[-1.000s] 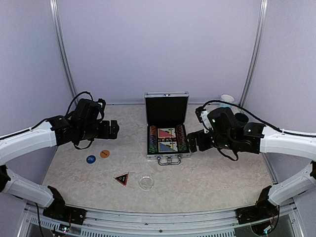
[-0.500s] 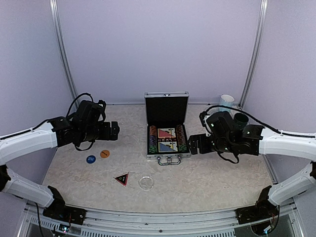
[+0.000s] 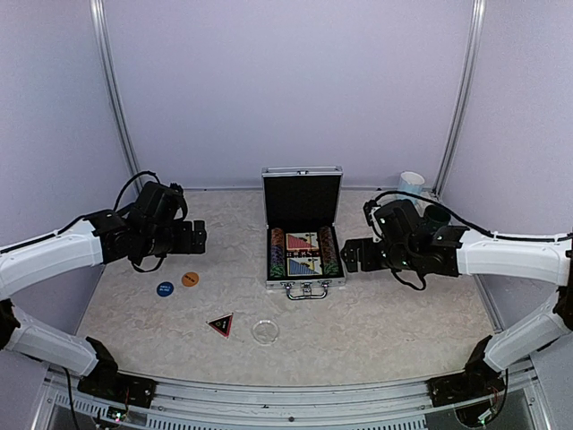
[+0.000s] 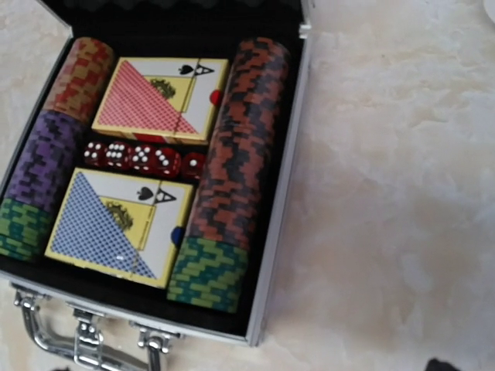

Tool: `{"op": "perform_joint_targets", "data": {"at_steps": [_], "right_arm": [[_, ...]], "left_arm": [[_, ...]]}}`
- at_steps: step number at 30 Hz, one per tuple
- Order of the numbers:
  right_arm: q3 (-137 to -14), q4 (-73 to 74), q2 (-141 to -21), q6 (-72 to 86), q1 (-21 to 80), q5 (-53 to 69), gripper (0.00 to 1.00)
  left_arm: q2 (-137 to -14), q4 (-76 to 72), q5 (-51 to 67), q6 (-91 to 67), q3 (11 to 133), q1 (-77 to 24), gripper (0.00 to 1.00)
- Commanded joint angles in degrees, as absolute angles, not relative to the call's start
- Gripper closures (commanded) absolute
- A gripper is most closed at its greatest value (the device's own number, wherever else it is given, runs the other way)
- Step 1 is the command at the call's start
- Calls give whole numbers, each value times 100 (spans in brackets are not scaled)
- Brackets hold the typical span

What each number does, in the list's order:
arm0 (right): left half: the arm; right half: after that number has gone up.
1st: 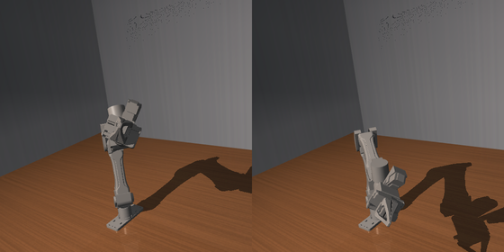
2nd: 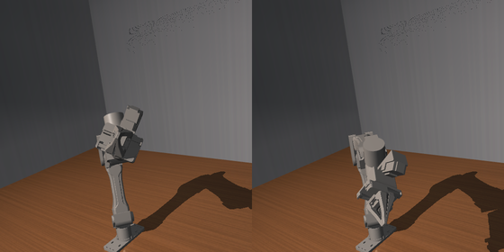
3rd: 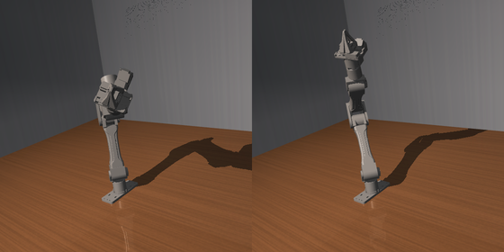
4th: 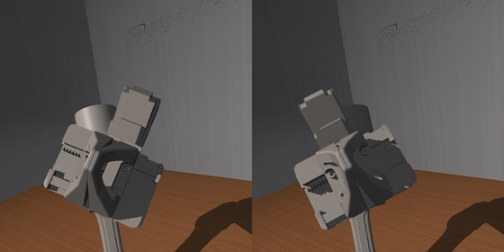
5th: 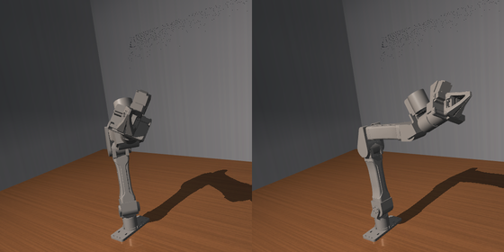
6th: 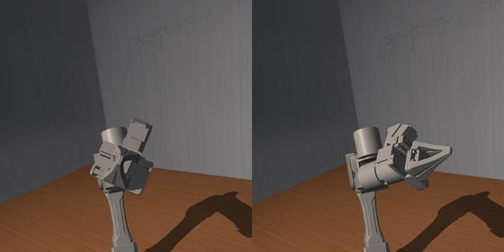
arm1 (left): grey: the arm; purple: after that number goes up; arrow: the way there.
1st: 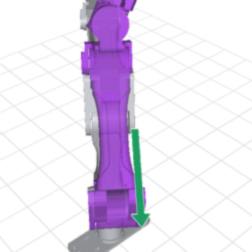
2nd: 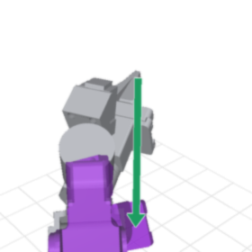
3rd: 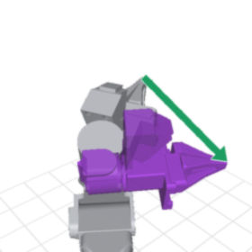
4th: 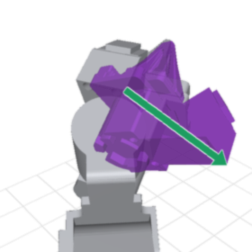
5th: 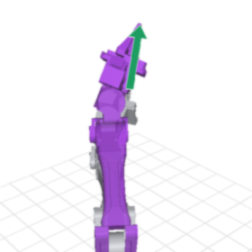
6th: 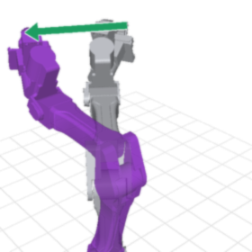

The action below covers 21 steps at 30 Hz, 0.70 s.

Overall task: Pack up texas hold em set
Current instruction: Pick up the all-in button from the center of the board.

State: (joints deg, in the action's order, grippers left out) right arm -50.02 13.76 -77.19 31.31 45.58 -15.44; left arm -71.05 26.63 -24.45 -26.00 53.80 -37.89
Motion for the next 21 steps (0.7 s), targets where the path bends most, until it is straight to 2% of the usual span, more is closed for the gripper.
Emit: {"op": "perform_joint_targets", "data": {"at_steps": [1,5,8,21], "right_arm": [[-4923,1116,-7821,3043,4529,-1395,1],[-4602,840,-7403,2867,4520,-1546,1],[-4306,477,-7013,2156,4519,-1168,1],[-3899,579,-6399,1552,4482,-1720,1]], "left_arm": [[-7149,2955,-2392,-2880,5537,-3585,1],[-7243,3013,-2130,-3114,5542,-3367,1],[-7394,3106,-2211,-3261,5601,-3349,1],[-8255,3332,-2256,-3935,5677,-3322,1]]}}
